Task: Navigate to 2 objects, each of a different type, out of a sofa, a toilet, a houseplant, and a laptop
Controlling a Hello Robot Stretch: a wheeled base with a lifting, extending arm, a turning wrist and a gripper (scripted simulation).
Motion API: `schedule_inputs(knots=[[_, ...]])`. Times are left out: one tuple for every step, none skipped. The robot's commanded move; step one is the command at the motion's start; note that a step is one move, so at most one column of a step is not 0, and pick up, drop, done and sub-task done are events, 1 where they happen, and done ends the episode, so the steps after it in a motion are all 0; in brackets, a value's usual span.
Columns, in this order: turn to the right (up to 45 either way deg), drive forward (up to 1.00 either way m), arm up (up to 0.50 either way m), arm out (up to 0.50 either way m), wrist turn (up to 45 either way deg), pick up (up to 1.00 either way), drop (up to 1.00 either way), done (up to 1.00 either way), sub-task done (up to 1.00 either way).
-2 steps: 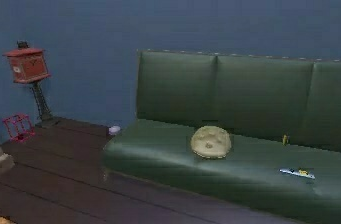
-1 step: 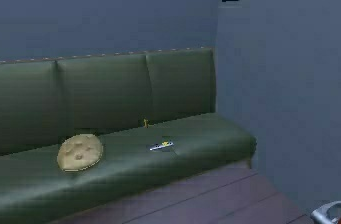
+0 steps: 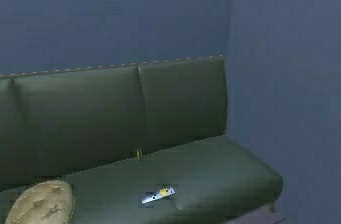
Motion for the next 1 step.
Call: schedule_inputs(knots=[[-21.0,0.00,0.00,0.00,0.0,0.00,0.00,0.00,0.00]])
